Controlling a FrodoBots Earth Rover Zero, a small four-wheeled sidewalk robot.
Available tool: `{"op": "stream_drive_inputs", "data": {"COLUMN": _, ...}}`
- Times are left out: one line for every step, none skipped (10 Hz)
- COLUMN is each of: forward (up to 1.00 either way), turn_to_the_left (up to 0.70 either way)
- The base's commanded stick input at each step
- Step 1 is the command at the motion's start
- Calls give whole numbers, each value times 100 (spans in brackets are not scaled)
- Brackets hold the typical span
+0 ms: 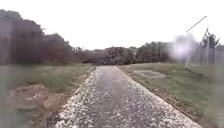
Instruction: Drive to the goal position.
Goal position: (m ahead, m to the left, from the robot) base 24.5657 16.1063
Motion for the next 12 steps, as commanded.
{"op": "stream_drive_inputs", "data": {"forward": 70, "turn_to_the_left": 0}}
{"op": "stream_drive_inputs", "data": {"forward": 70, "turn_to_the_left": 0}}
{"op": "stream_drive_inputs", "data": {"forward": 70, "turn_to_the_left": 0}}
{"op": "stream_drive_inputs", "data": {"forward": 70, "turn_to_the_left": 0}}
{"op": "stream_drive_inputs", "data": {"forward": 70, "turn_to_the_left": 0}}
{"op": "stream_drive_inputs", "data": {"forward": 70, "turn_to_the_left": 0}}
{"op": "stream_drive_inputs", "data": {"forward": 70, "turn_to_the_left": 0}}
{"op": "stream_drive_inputs", "data": {"forward": 70, "turn_to_the_left": 0}}
{"op": "stream_drive_inputs", "data": {"forward": 70, "turn_to_the_left": 0}}
{"op": "stream_drive_inputs", "data": {"forward": 70, "turn_to_the_left": 0}}
{"op": "stream_drive_inputs", "data": {"forward": 70, "turn_to_the_left": 0}}
{"op": "stream_drive_inputs", "data": {"forward": 70, "turn_to_the_left": 0}}
